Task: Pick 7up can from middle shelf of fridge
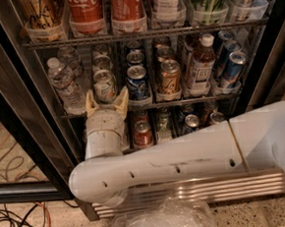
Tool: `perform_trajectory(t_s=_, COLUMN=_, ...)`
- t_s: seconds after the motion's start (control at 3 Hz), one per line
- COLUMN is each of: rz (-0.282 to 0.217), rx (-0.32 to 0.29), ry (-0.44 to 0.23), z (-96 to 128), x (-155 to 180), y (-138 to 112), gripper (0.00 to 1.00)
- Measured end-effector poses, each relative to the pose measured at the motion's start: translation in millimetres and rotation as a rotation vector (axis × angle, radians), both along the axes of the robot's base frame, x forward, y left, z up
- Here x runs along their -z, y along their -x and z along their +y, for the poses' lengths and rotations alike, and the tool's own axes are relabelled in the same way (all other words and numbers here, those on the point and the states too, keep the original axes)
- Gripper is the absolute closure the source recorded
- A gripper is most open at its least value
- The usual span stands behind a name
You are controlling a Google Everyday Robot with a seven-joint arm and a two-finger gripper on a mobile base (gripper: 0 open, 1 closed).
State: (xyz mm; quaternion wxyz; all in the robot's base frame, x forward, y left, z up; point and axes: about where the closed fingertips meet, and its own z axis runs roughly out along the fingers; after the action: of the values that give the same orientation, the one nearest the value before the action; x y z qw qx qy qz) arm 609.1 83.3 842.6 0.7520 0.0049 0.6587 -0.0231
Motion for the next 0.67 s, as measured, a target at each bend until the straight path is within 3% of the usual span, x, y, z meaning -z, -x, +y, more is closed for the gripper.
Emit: perform_trajectory(t_s=0.67, rz=0.017, rx=0.004, ry=0.008, z=-4, x=1, y=-23, gripper=0.34)
